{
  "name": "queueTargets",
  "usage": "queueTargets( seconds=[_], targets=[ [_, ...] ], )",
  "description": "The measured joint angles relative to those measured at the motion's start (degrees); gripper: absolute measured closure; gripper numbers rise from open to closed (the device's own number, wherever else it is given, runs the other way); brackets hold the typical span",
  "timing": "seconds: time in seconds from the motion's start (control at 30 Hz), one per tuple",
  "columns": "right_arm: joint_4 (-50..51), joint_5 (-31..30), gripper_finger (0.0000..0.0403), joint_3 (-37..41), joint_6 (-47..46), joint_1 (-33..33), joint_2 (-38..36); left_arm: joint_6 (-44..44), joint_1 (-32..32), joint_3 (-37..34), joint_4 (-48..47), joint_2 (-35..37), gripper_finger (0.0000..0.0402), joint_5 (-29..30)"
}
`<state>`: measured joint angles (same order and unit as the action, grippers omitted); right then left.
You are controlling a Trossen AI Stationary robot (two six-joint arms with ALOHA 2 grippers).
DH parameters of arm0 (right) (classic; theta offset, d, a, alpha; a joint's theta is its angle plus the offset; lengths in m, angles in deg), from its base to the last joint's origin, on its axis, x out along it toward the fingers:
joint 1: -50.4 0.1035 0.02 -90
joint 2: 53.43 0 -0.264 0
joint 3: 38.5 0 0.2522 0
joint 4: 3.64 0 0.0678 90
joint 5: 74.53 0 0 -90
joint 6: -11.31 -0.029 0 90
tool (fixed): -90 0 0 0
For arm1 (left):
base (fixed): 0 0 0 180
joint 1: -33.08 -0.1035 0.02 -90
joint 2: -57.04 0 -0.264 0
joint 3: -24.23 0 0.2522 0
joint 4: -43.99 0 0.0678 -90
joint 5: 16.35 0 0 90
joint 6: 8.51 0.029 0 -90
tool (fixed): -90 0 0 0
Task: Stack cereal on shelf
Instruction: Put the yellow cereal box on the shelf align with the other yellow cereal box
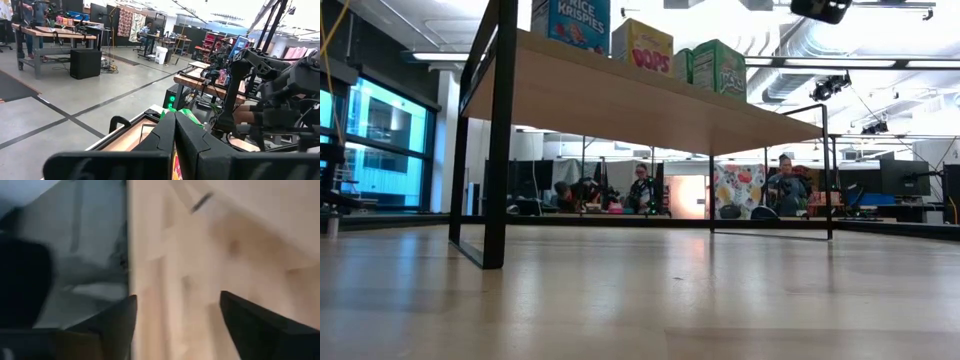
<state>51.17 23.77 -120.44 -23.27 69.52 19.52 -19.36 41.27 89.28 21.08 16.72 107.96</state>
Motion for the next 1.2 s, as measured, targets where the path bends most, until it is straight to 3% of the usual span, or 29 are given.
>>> queueTargets(
  seconds=[0.13,0.27,0.4,0.6,0.73,1.2],
  targets=[
    [0.94,9.1,0.0098,0.0,-5.18,1.49,-0.04,0.02,-0.02,0.0,-0.02,-0.01,0.0401,0.0],
    [6.06,9.69,0.0093,0.0,-13.24,7.81,-0.07,0.04,0.0,0.0,-0.02,-0.01,0.0401,0.02],
    [7.82,5.2,0.0093,0.0,-20.49,16.98,-0.07,1.02,0.0,0.0,-0.04,-0.01,0.0401,0.82],
    [9.71,-5.94,0.0093,0.0,-24.09,29.26,1.38,1.56,0.0,0.0,-0.02,0.0,0.0401,3.02],
    [12.09,-5.91,0.0093,0.0,-23.06,34.15,4.38,1.53,0.0,0.0,-0.02,0.0,0.0401,3.04],
    [14.96,-4.84,0.0093,0.0,-23.51,37.68,16.18,1.53,0.0,0.0,-0.04,-0.02,0.0401,3.04]
  ],
)
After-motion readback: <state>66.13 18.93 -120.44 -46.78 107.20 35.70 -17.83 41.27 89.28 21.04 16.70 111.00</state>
